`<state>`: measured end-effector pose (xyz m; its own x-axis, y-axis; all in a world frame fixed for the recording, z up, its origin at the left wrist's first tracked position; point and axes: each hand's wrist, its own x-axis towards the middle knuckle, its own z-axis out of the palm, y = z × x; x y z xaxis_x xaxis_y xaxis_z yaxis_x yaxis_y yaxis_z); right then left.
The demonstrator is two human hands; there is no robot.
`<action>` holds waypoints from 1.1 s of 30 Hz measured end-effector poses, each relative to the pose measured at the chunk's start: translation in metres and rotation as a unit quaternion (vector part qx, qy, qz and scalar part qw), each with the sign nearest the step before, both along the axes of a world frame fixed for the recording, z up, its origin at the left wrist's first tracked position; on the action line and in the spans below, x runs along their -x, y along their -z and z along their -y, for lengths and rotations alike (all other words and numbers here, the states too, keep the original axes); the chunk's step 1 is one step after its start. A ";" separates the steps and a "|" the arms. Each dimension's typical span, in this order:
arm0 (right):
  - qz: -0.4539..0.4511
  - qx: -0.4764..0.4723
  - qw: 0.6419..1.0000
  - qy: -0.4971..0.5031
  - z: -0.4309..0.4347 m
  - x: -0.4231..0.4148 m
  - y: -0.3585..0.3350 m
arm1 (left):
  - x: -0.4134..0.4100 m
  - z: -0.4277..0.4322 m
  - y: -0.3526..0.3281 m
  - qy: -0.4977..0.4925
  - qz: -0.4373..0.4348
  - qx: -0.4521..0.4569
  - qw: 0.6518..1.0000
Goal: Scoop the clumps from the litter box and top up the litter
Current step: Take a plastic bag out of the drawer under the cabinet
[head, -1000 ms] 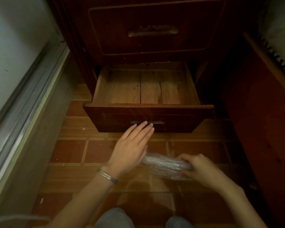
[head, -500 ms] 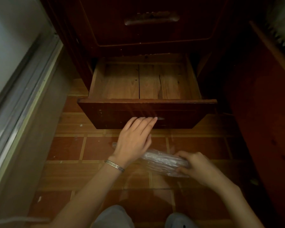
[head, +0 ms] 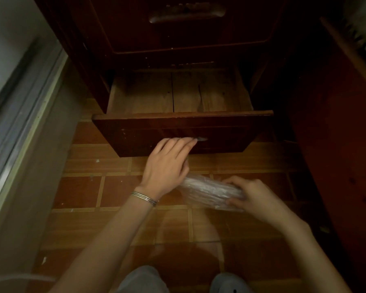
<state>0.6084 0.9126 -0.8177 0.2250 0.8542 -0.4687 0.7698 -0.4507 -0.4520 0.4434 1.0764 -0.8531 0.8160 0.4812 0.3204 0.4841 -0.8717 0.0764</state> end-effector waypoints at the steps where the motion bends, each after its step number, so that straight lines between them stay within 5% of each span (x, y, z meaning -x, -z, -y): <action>1: 0.003 -0.006 1.000 0.003 -0.003 -0.002 -0.002 | 0.000 -0.003 0.000 0.005 -0.003 -0.001 1.000; 24: 0.050 -0.051 0.997 0.005 -0.058 -0.034 -0.029 | -0.037 -0.071 -0.027 -0.021 -0.081 0.097 0.992; 33: -0.031 0.027 0.999 0.033 -0.026 -0.014 -0.171 | 0.024 0.005 -0.183 -0.002 -0.092 0.203 0.975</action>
<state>0.6226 0.9381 -0.6469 0.2491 0.8116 -0.5284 0.7091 -0.5245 -0.4713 0.4194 1.0718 -0.6701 0.8397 0.5409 -0.0490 0.5254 -0.7862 0.3253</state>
